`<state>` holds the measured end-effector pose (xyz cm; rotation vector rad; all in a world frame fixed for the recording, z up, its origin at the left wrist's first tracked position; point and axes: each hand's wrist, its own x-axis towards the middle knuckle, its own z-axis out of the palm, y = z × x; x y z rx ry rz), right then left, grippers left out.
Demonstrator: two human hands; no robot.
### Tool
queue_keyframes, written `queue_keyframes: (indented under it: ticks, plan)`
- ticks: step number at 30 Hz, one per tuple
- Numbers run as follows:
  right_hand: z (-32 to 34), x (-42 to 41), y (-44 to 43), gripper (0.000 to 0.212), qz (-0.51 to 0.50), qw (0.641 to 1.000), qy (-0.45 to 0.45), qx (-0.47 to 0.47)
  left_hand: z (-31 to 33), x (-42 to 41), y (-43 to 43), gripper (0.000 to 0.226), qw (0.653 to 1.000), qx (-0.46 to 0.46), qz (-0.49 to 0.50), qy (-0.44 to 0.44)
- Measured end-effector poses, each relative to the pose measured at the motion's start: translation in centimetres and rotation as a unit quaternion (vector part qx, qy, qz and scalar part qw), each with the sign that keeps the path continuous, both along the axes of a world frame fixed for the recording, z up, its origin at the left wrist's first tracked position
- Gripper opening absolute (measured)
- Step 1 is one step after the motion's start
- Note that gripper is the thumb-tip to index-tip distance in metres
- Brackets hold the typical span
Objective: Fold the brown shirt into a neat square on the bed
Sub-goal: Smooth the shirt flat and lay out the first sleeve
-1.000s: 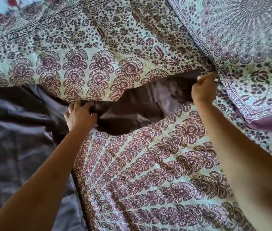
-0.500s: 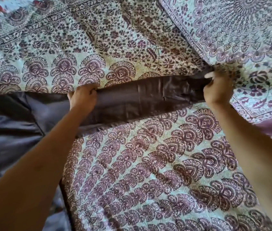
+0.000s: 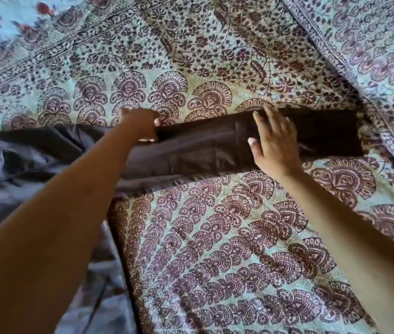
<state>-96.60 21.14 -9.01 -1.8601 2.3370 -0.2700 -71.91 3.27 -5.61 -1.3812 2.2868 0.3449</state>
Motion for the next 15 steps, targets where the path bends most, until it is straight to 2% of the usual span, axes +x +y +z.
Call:
queue_keyframes:
  ticks: [2, 4, 6, 10, 13, 15]
  plan:
    - [-1.1, 1.7, -0.7, 0.064, 0.03, 0.999, -0.013, 0.028, 0.5, -0.3, -1.1, 0.043, 1.0, -0.009, 0.0, -0.003]
    - [-2.1, 2.0, -0.8, 0.07, -0.017, 0.998, -0.017, 0.063, 0.5, -0.4, -2.1, 0.034, 0.994, -0.045, 0.053, 0.083]
    - [-2.6, 1.7, -0.2, 0.074, -0.053, 0.994, 0.003, 0.091, -0.3, -0.5, -1.9, 0.024, 0.973, -0.078, 0.123, 0.18]
    - [-2.8, 1.4, 0.0, 0.082, -0.062, 0.992, 0.025, 0.108, -2.7, 0.1, 3.0, 0.027, 0.942, -0.17, 0.15, 0.247]
    - [-2.7, 0.3, 0.2, 0.086, -0.08, 0.989, 0.04, 0.117, -4.0, 1.7, 7.1, 0.036, 0.923, -0.258, 0.163, 0.234]
    - [-2.6, -0.6, 0.5, 0.087, -0.083, 0.988, 0.046, 0.121, -4.6, 3.6, 8.1, 0.044, 0.914, -0.279, 0.199, 0.216]
